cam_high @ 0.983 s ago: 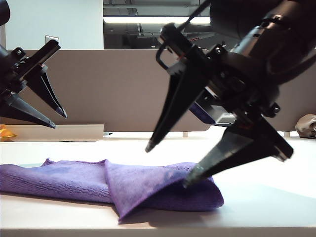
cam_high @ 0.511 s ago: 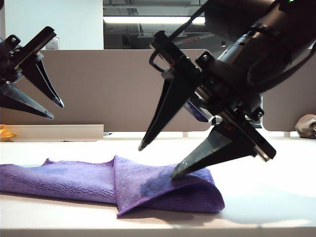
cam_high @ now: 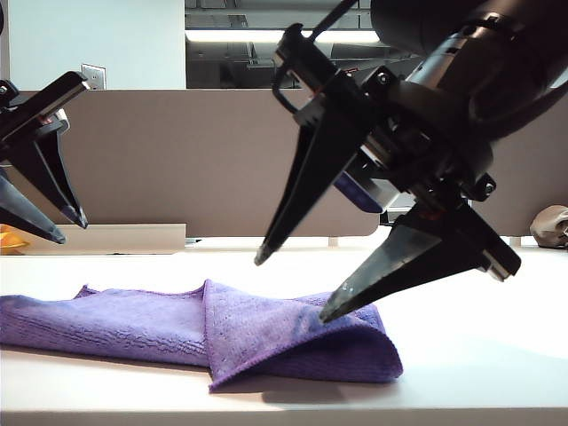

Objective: Fold the bottom of the cloth upward, then fold it vertically to form a square shape.

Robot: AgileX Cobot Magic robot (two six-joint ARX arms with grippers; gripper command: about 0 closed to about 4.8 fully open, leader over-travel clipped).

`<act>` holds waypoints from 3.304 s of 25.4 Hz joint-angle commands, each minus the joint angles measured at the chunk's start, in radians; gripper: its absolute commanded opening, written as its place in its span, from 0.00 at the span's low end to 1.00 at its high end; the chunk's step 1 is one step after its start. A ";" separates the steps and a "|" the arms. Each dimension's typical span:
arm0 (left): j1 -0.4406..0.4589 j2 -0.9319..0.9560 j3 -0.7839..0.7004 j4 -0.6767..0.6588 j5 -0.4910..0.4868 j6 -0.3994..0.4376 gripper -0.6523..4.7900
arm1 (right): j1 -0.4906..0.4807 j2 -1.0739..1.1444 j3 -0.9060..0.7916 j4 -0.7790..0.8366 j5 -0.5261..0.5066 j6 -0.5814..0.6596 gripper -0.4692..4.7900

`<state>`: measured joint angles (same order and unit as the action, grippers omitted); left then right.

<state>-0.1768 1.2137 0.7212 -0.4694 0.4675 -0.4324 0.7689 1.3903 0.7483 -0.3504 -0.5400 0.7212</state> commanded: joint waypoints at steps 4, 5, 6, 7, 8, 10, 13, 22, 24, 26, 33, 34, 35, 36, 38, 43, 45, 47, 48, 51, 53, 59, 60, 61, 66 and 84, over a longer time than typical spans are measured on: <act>0.000 -0.003 0.003 -0.017 0.008 0.036 0.32 | -0.002 0.011 0.002 -0.075 0.076 -0.026 0.57; 0.000 -0.003 0.003 -0.021 0.009 0.036 0.32 | -0.002 0.013 0.002 -0.075 0.085 -0.026 0.57; 0.000 -0.003 0.003 -0.024 0.014 0.037 0.32 | -0.002 0.014 0.002 -0.071 0.097 -0.027 0.57; 0.000 -0.003 0.003 -0.029 0.031 0.040 0.32 | -0.003 0.016 0.002 -0.065 0.106 -0.029 0.57; 0.000 -0.003 0.003 -0.031 0.048 0.040 0.32 | -0.004 0.017 0.002 -0.061 0.117 -0.030 0.57; -0.001 -0.003 0.003 -0.034 0.085 0.041 0.32 | -0.005 0.033 0.003 -0.045 0.118 -0.030 0.57; -0.001 -0.003 0.003 -0.051 0.098 0.053 0.32 | -0.006 0.054 0.004 -0.026 0.120 -0.030 0.57; -0.001 -0.003 0.003 -0.122 0.098 0.119 0.32 | -0.064 0.076 0.024 0.054 0.121 -0.019 0.57; -0.001 -0.003 0.003 -0.127 0.097 0.119 0.32 | -0.082 0.076 0.032 0.068 0.119 -0.019 0.57; -0.001 -0.002 0.002 -0.127 0.094 0.119 0.32 | -0.096 0.076 0.043 0.069 0.119 -0.023 0.56; -0.001 -0.002 0.000 -0.136 0.095 0.120 0.31 | -0.120 0.077 0.055 0.127 0.146 -0.037 0.54; -0.001 -0.002 0.000 -0.139 0.094 0.122 0.31 | -0.121 0.078 0.055 0.135 0.155 -0.037 0.54; -0.001 -0.002 0.000 -0.144 0.094 0.129 0.31 | -0.124 0.078 0.055 0.139 0.159 -0.037 0.54; -0.001 -0.002 0.000 -0.152 0.094 0.137 0.31 | -0.132 0.080 0.055 0.143 0.156 -0.037 0.54; -0.001 -0.002 -0.001 -0.158 0.094 0.138 0.31 | -0.137 0.080 0.055 0.141 0.146 -0.035 0.54; -0.001 -0.002 -0.001 -0.157 0.093 0.145 0.31 | -0.130 0.080 0.055 0.159 0.092 0.002 0.54; -0.001 -0.002 -0.001 -0.155 0.093 0.146 0.31 | -0.120 0.080 0.055 0.172 0.084 0.022 0.54; -0.001 -0.001 -0.001 -0.150 0.093 0.145 0.29 | -0.110 0.080 0.055 0.173 0.079 0.040 0.54; -0.001 0.000 -0.001 -0.149 0.093 0.145 0.28 | -0.103 0.080 0.055 0.176 0.070 0.043 0.54; -0.001 0.000 -0.001 -0.143 0.093 0.145 0.27 | -0.071 0.080 0.055 0.177 0.079 0.046 0.48; -0.001 0.000 -0.001 -0.143 0.093 0.146 0.27 | -0.052 0.080 0.055 0.181 0.087 0.047 0.45; -0.001 0.000 -0.001 -0.145 0.094 0.146 0.27 | -0.048 0.080 0.055 0.199 0.095 0.071 0.45; -0.001 0.000 -0.001 -0.147 0.094 0.146 0.27 | -0.050 0.080 0.055 0.197 0.098 0.071 0.45; -0.001 0.000 -0.001 -0.150 0.094 0.146 0.27 | -0.053 0.080 0.055 0.196 0.106 0.071 0.45; -0.001 0.000 -0.002 -0.164 0.093 0.164 0.27 | -0.083 0.080 0.055 0.187 0.114 0.075 0.61; -0.001 0.050 -0.002 -0.135 0.050 0.171 0.27 | 0.005 -0.039 0.055 0.018 0.173 0.092 0.72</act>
<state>-0.1780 1.2663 0.7185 -0.6167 0.5129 -0.2653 0.7559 1.3514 0.7998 -0.3534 -0.4118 0.8055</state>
